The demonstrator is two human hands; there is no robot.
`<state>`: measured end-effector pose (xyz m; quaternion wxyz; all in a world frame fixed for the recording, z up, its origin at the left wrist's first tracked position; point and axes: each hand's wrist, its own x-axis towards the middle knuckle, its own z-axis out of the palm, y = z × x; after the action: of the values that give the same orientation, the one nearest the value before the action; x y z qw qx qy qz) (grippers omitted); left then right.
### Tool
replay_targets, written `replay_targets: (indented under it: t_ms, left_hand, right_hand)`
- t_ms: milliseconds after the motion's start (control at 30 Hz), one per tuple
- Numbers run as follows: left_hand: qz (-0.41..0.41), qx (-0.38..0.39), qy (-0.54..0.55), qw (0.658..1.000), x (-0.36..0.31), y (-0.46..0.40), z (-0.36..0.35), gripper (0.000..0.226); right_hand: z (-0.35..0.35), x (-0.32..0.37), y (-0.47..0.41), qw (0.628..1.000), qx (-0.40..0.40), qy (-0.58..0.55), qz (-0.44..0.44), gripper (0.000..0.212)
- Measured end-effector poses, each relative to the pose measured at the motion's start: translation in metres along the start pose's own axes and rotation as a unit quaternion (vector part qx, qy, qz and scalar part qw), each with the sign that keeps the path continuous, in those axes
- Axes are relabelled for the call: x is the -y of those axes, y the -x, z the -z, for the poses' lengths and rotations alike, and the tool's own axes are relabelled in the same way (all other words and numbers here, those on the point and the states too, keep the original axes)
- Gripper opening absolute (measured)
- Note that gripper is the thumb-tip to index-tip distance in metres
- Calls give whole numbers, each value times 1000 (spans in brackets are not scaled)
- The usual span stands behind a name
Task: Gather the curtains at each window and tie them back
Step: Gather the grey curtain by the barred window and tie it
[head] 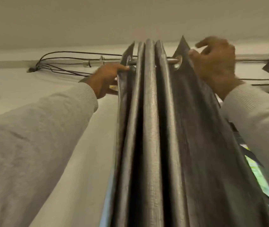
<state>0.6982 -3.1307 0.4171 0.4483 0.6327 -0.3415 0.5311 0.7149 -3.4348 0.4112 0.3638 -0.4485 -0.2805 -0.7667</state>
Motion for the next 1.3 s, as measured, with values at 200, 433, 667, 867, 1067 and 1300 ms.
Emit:
replay_targets:
  t_ms: [200, 433, 667, 867, 1067, 1300]
  left_hand:
    - [-16, -32, 7, 999, -2, -9, -17, 27]
    - [-5, 34, 28, 999, 6, -22, -40, 38]
    - [-3, -45, 119, 992, 16, -21, 11, 62]
    - [-15, 72, 145, 987, 21, -59, -21, 95]
    - [-43, 53, 142, 988, 40, -37, 1, 82]
    - [-86, 20, 339, 937, 56, 33, 11, 73]
  right_hand:
    - [-11, -27, 7, 957, 243, -73, -143, 47]
    - [-80, 34, 23, 928, 336, -152, -48, 30]
    - [-57, -13, 14, 912, 195, -294, -207, 87]
    - [-107, 36, 18, 867, 313, -351, -165, 71]
    - [-105, 16, 34, 894, 284, -310, -154, 84]
    - [-90, 17, 89, 881, 118, -412, -202, 88]
